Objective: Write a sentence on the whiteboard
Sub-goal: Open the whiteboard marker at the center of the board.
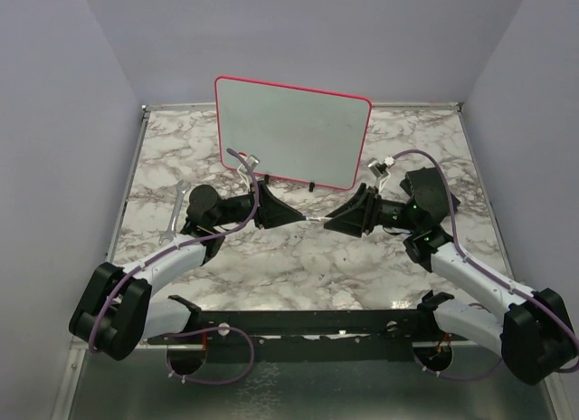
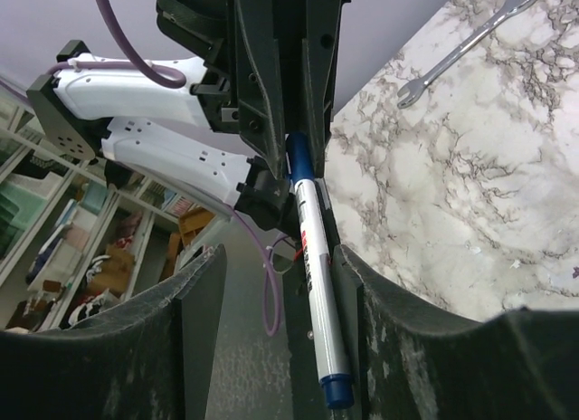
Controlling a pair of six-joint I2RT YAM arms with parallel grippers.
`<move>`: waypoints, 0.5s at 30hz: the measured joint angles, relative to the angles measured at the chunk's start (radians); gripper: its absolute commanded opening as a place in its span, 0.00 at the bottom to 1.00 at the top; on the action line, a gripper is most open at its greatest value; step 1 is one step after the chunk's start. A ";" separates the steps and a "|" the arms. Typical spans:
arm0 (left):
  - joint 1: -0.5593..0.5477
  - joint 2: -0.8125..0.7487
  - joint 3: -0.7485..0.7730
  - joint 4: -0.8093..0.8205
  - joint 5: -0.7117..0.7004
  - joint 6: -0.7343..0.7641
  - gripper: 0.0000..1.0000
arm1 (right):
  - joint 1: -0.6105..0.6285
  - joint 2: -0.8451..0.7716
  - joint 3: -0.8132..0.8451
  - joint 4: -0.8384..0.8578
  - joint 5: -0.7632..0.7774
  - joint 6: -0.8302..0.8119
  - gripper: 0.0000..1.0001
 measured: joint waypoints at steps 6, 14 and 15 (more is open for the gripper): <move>0.000 0.000 0.000 0.000 -0.005 0.000 0.00 | 0.003 0.003 0.000 0.001 0.016 -0.002 0.38; 0.000 -0.010 0.000 0.004 -0.005 -0.001 0.00 | 0.003 0.003 -0.007 -0.002 0.044 -0.009 0.10; 0.000 -0.011 0.000 0.004 -0.005 -0.001 0.00 | 0.003 0.003 -0.009 -0.002 0.046 -0.010 0.06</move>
